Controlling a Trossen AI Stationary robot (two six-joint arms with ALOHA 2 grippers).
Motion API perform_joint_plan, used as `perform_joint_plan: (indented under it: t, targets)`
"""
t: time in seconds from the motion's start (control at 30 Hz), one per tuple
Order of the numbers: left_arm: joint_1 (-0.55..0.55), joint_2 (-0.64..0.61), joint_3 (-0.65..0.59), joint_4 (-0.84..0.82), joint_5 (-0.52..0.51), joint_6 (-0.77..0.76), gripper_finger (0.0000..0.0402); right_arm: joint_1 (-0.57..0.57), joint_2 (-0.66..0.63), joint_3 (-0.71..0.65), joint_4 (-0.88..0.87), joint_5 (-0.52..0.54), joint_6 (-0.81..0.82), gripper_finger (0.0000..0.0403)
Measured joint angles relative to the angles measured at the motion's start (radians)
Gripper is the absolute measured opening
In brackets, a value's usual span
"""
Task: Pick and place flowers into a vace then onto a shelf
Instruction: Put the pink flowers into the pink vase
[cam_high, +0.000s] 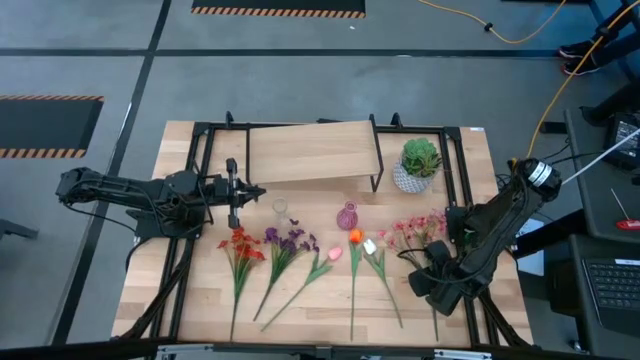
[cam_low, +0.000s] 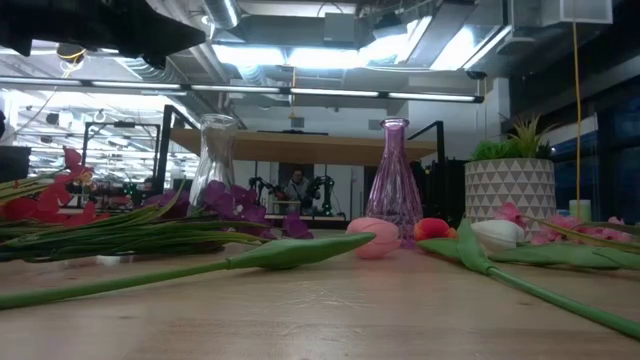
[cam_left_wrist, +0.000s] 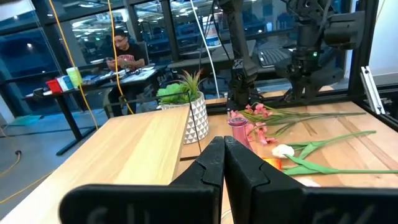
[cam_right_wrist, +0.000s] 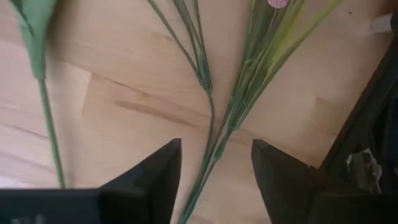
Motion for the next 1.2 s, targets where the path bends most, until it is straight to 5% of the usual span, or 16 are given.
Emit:
perform_joint_plan:
  t: [1.2]
  targets:
    - [0.0, 0.0, 0.0, 0.001, 0.0, -0.003, 0.0004, 0.052, 0.264, 0.0, 0.081, 0.009, 0.176, 0.0203]
